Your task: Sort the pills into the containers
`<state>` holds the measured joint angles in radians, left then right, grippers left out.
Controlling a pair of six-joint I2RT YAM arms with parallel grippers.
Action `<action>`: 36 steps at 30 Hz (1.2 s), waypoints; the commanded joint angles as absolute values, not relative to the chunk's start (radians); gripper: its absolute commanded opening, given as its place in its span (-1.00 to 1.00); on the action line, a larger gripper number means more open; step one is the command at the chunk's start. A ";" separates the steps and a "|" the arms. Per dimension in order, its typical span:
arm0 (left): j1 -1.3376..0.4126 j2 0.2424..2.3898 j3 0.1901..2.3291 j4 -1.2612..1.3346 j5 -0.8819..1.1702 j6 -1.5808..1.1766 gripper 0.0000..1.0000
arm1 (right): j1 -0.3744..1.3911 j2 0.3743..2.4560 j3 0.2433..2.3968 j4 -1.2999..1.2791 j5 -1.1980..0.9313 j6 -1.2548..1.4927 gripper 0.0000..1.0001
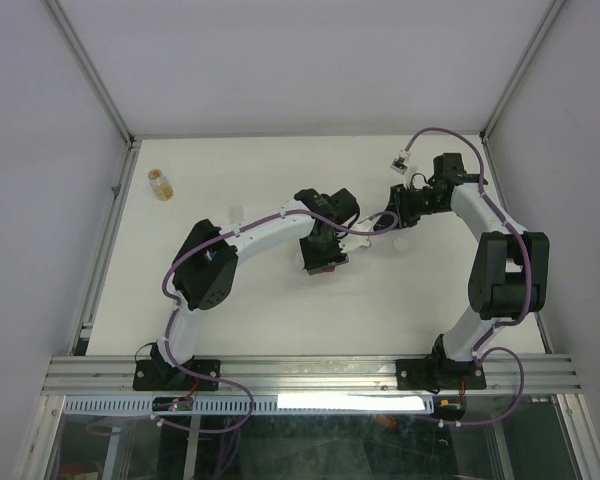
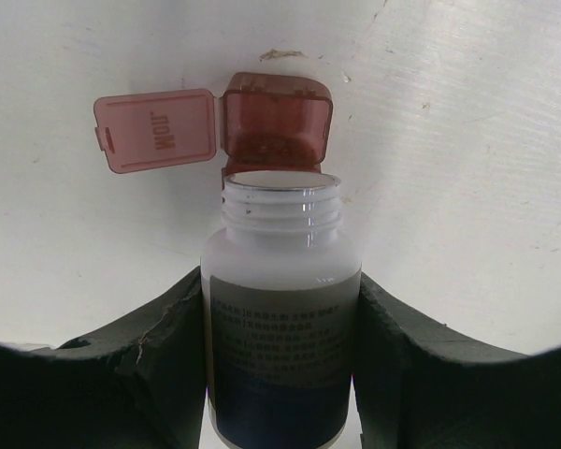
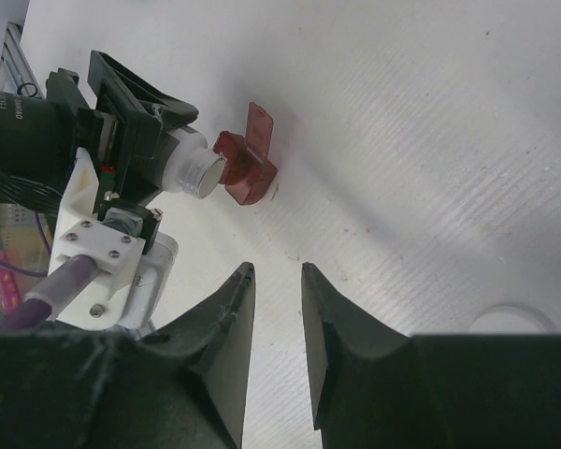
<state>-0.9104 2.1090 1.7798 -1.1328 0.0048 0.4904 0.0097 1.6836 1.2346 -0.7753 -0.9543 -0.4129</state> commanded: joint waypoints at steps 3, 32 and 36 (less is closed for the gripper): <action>-0.919 2.096 1.843 -1.152 -0.010 0.482 -1.00 | 0.001 1.638 1.259 -0.761 -0.962 -0.410 -0.40; -0.899 2.107 1.824 -1.156 -0.001 0.453 -1.00 | 0.000 1.641 1.268 -0.769 -0.958 -0.411 -0.40; -0.881 2.063 1.729 -1.052 0.010 0.488 -1.00 | 0.000 1.644 1.273 -0.773 -0.959 -0.411 -0.40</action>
<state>-0.9104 2.1197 1.7714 -1.1202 0.0036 0.4824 0.0097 1.6836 1.2346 -0.7753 -0.9501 -0.4103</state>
